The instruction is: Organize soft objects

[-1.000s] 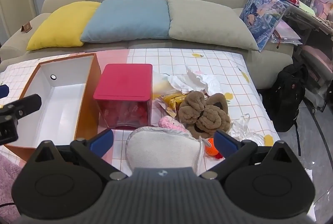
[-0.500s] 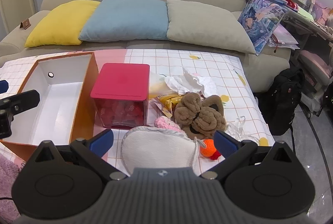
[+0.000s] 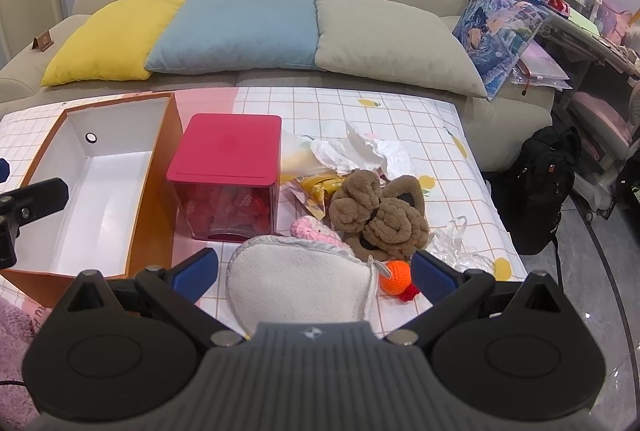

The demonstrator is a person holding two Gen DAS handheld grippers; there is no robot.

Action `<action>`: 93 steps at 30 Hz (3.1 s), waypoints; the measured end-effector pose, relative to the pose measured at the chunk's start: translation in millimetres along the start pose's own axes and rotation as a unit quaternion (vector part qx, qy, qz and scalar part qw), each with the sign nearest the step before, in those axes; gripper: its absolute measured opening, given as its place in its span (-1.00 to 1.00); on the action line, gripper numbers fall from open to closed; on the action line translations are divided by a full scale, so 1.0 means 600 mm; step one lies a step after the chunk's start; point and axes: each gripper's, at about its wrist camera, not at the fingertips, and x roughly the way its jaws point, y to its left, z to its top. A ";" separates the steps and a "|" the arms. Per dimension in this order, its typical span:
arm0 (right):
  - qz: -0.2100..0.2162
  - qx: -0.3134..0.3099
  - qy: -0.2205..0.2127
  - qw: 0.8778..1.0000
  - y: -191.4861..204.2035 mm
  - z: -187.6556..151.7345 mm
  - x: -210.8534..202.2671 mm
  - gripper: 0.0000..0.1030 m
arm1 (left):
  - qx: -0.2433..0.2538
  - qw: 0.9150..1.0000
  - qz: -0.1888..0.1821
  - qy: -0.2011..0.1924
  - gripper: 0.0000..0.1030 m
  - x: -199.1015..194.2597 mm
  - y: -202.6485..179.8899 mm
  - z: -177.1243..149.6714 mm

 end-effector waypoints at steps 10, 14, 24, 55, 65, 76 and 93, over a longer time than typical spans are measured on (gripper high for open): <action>-0.001 -0.001 0.001 1.000 -0.002 0.000 0.001 0.95 | 0.004 1.000 0.000 0.008 1.00 0.007 0.001 0.003; -0.002 -0.003 0.002 1.000 -0.002 0.001 0.002 0.95 | 0.004 1.000 -0.001 0.009 1.00 0.008 0.002 0.003; -0.003 -0.009 0.004 1.000 0.003 0.001 0.004 0.95 | 0.001 1.000 0.001 0.011 1.00 0.010 0.004 -0.002; -0.005 -0.018 0.015 1.000 0.013 0.000 0.008 0.95 | -0.005 1.000 -0.001 0.026 1.00 0.016 0.010 -0.009; -0.006 -0.017 0.029 0.999 -0.043 -0.035 0.021 0.70 | 0.027 0.993 -0.101 0.053 0.77 0.035 -0.042 -0.010; -0.006 0.041 0.063 0.997 -0.125 -0.076 0.081 0.16 | 0.206 0.953 -0.204 0.086 0.85 0.152 -0.181 -0.034; 0.093 0.116 0.123 0.981 -0.152 -0.107 0.183 -0.63 | 0.227 0.891 -0.299 0.254 0.77 0.276 -0.213 -0.026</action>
